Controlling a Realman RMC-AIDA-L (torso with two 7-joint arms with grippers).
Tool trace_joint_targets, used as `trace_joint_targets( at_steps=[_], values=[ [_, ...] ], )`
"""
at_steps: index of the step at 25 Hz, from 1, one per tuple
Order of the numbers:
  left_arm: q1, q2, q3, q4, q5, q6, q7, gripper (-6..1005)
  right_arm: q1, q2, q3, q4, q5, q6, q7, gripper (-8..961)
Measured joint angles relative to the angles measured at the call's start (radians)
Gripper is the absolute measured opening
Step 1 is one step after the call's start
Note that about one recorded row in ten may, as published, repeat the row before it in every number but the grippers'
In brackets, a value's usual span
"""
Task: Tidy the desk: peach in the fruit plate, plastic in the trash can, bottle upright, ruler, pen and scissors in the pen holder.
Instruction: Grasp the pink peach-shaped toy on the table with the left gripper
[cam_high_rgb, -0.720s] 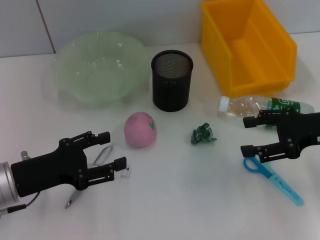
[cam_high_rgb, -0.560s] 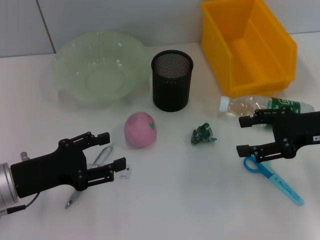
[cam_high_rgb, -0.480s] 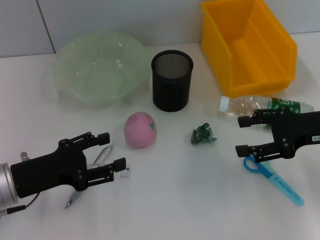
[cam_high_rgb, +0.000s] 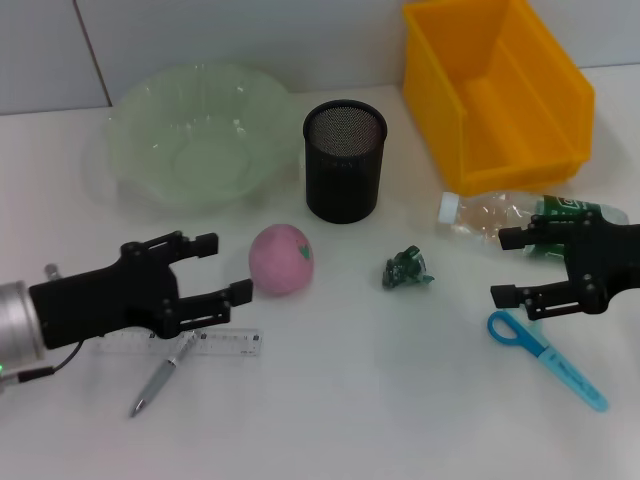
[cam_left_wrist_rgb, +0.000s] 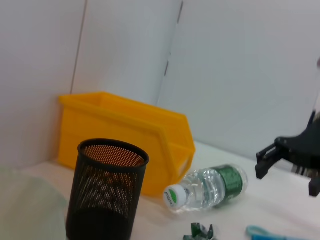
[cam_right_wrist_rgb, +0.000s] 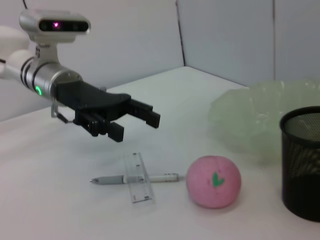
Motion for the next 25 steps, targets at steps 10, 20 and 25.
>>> trace_joint_targets(
  at_steps=[10, 20, 25],
  values=[
    [-0.079, -0.009, 0.288, 0.118, -0.012, -0.218, 0.022, 813, -0.007, 0.000, 0.012, -0.010, 0.005, 0.002, 0.005, 824],
    [-0.121, -0.009, 0.340, 0.092, -0.062, -0.352, 0.082, 814, -0.005, -0.002, 0.012, -0.010, 0.006, 0.002, 0.007, 825],
    [-0.127, -0.009, 0.432, 0.081, -0.107, -0.436, 0.087, 814, -0.002, -0.002, 0.012, -0.010, 0.007, 0.002, 0.014, 824]
  ],
)
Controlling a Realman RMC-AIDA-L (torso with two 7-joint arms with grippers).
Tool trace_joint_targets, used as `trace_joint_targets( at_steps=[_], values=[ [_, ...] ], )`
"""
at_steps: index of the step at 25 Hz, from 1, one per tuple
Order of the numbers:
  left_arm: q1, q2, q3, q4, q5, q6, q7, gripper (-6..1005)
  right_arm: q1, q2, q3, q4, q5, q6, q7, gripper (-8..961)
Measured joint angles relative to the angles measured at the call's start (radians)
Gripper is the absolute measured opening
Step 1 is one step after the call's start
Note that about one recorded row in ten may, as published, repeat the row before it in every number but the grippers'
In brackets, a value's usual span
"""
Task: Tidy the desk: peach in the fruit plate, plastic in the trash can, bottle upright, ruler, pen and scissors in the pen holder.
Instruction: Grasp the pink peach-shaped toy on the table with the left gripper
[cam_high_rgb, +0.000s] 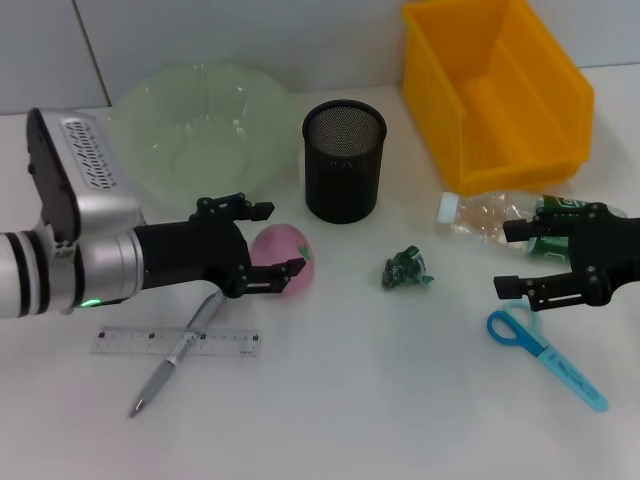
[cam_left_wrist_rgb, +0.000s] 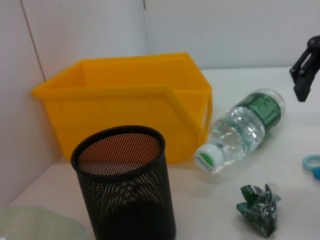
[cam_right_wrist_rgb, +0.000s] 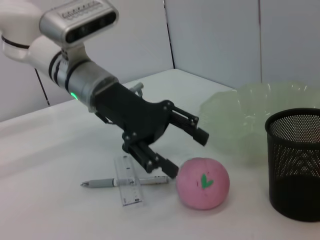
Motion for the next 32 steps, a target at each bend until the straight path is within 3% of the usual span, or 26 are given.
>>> trace_joint_targets(
  at_steps=[7, 9, 24, 32],
  values=[
    [-0.006, 0.000, 0.025, -0.009, -0.012, -0.040, 0.001, 814, 0.002, 0.000, 0.000, 0.000, 0.000, 0.000, 0.001, 824],
    [-0.039, 0.000, 0.035, -0.056, -0.013, -0.080, 0.003, 814, 0.002, 0.000, 0.000, 0.000, 0.000, 0.000, 0.001, 824],
    [-0.049, 0.000, 0.040, -0.091, -0.015, -0.090, 0.004, 814, 0.002, 0.002, -0.008, 0.000, -0.004, 0.014, 0.001, 824],
    [-0.050, 0.000, 0.046, -0.092, -0.017, -0.080, 0.004, 645, 0.003, 0.002, -0.009, 0.000, -0.005, 0.023, 0.001, 824]
  ],
)
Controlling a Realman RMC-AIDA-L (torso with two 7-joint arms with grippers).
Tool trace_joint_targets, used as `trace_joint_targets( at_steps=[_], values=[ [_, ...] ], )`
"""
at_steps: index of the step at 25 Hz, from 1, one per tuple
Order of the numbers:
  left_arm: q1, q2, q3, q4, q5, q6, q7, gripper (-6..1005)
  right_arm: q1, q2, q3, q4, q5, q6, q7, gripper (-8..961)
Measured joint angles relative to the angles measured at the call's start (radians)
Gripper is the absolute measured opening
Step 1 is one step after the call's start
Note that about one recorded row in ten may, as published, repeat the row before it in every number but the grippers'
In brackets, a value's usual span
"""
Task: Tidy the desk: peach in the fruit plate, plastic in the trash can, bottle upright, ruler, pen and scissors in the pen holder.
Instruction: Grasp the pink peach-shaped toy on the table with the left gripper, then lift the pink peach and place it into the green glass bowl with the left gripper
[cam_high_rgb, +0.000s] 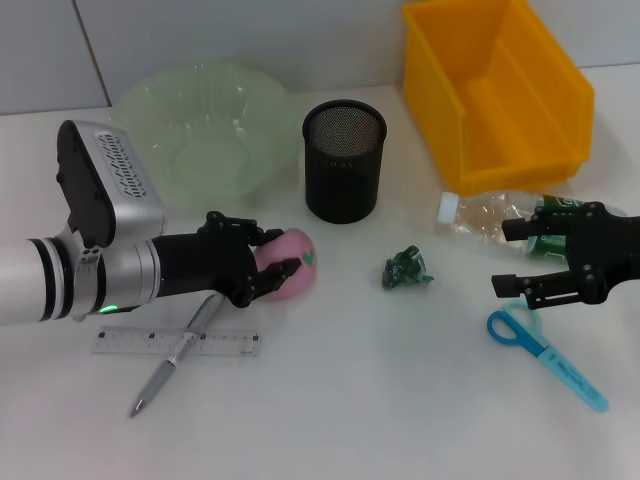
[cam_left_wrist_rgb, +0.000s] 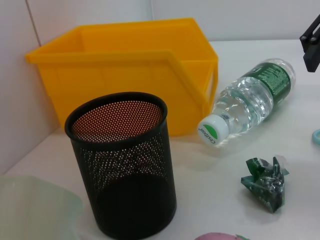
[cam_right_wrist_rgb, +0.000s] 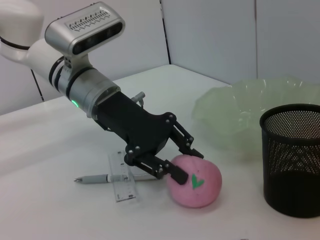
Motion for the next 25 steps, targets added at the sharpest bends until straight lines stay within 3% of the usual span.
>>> trace_joint_targets(
  at_steps=[5, 12, 16, 19, 21, 24, 25],
  values=[
    [0.002, 0.000, 0.003, 0.004, -0.017, 0.015, 0.000, 346, 0.000, 0.001, 0.000, 0.000, 0.000, 0.000, 0.000, 825],
    [0.017, 0.005, -0.004, 0.026, -0.040, 0.075, -0.002, 300, -0.003, 0.001, 0.007, -0.002, 0.003, 0.000, -0.001, 825],
    [0.070, 0.009, -0.039, 0.124, -0.051, 0.172, -0.011, 274, -0.006, 0.002, 0.008, -0.003, 0.004, 0.000, -0.003, 825],
    [0.136, 0.009, -0.132, 0.265, -0.057, 0.217, -0.013, 249, -0.008, 0.002, 0.009, -0.003, 0.006, 0.001, -0.006, 825],
    [0.140, 0.010, -0.153, 0.279, -0.058, 0.216, -0.013, 233, -0.008, 0.001, 0.009, -0.003, 0.007, 0.001, -0.006, 825],
    [0.119, 0.010, -0.294, 0.275, -0.083, 0.194, 0.016, 180, -0.009, 0.002, 0.009, -0.003, 0.008, 0.002, -0.007, 825],
    [0.119, 0.010, -0.294, 0.275, -0.083, 0.194, 0.016, 181, -0.009, 0.002, 0.009, -0.003, 0.008, 0.002, -0.007, 825]
  ],
)
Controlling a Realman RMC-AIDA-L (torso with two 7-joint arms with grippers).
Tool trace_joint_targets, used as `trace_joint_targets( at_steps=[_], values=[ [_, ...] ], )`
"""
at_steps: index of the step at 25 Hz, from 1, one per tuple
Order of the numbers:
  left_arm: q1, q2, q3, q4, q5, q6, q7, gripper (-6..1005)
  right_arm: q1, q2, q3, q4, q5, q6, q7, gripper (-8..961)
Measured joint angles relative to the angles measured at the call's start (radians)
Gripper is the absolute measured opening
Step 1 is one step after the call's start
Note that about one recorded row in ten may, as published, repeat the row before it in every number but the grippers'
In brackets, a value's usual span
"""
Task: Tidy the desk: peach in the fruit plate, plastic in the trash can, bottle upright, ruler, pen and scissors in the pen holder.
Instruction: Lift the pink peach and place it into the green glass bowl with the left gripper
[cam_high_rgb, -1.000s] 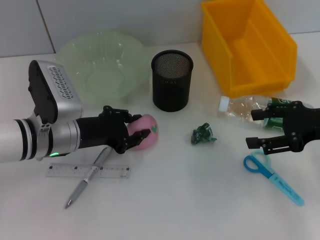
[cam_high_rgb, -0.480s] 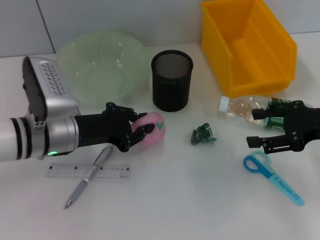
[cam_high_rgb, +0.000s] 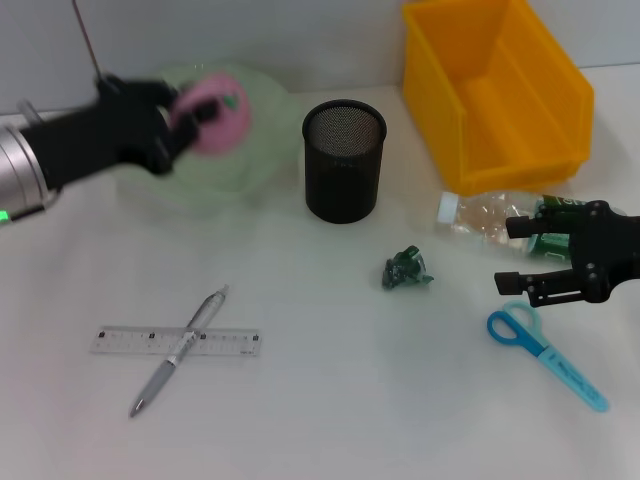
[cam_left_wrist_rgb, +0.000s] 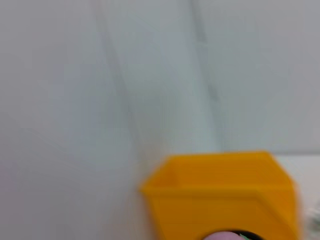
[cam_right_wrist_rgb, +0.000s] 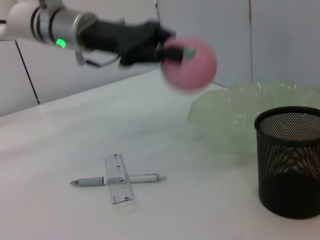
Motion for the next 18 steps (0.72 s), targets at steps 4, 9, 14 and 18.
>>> trace_joint_targets(
  at_steps=[4, 9, 14, 18],
  values=[
    [-0.069, 0.001, -0.087, -0.104, -0.062, -0.066, 0.103, 184, 0.002, 0.001, 0.000, 0.000, 0.000, 0.000, 0.000, 825],
    [-0.133, 0.000, -0.112, -0.187, -0.069, -0.124, 0.171, 187, 0.008, 0.002, -0.002, 0.000, 0.000, 0.000, 0.000, 825],
    [-0.162, -0.003, -0.109, -0.229, -0.074, -0.195, 0.187, 193, 0.010, 0.003, -0.008, 0.000, 0.000, 0.000, 0.000, 824],
    [-0.164, -0.003, -0.110, -0.232, -0.091, -0.197, 0.188, 252, 0.011, 0.003, -0.008, -0.001, 0.000, 0.000, 0.005, 824]
  ],
)
